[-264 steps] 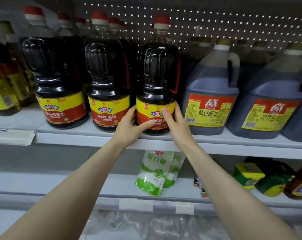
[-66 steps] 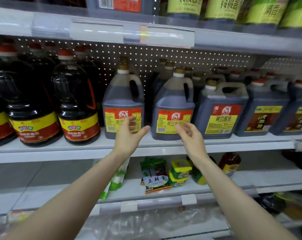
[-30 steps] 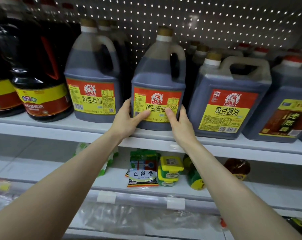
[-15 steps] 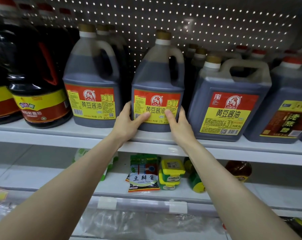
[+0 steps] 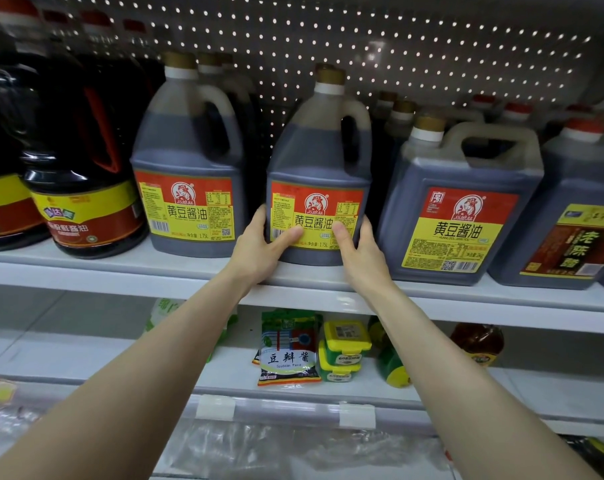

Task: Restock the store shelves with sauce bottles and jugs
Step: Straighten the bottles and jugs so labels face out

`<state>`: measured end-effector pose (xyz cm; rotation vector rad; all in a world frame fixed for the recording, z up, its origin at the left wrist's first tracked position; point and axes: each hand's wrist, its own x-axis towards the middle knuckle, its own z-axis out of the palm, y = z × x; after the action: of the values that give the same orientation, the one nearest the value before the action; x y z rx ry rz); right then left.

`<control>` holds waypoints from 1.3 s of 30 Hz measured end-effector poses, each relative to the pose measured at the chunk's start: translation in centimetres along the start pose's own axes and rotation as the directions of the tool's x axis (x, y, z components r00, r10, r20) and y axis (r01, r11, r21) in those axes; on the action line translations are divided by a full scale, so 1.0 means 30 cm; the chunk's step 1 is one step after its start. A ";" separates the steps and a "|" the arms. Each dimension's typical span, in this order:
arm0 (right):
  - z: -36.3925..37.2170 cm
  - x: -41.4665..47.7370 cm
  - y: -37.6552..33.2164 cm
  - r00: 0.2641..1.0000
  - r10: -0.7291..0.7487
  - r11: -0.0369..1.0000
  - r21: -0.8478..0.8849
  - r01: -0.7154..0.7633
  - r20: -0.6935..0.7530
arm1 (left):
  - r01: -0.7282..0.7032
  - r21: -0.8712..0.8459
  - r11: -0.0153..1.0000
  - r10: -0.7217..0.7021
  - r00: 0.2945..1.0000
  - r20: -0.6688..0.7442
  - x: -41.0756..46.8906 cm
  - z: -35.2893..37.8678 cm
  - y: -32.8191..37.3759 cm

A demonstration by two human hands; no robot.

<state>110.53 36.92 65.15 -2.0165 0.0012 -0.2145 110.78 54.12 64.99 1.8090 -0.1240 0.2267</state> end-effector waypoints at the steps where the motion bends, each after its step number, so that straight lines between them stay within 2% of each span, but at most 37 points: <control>1: 0.000 -0.001 -0.001 1.000 -0.001 1.000 -0.001 0.001 -0.003 | 0.003 -0.003 1.000 -0.003 1.000 0.004 0.000 0.000 0.000; 15: 0.006 -0.001 0.000 1.000 0.001 1.000 -0.021 -0.001 -0.004 | -0.002 0.005 1.000 0.002 1.000 -0.006 -0.003 0.002 -0.003; 39: -0.004 -0.014 -0.013 1.000 0.003 0.998 0.058 -0.005 0.026 | 0.018 0.039 0.999 -0.017 1.000 -0.012 -0.024 0.003 0.019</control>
<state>110.07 37.01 65.50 -1.9606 -0.0170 -0.1837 109.97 53.87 65.35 1.8466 -0.0959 0.2290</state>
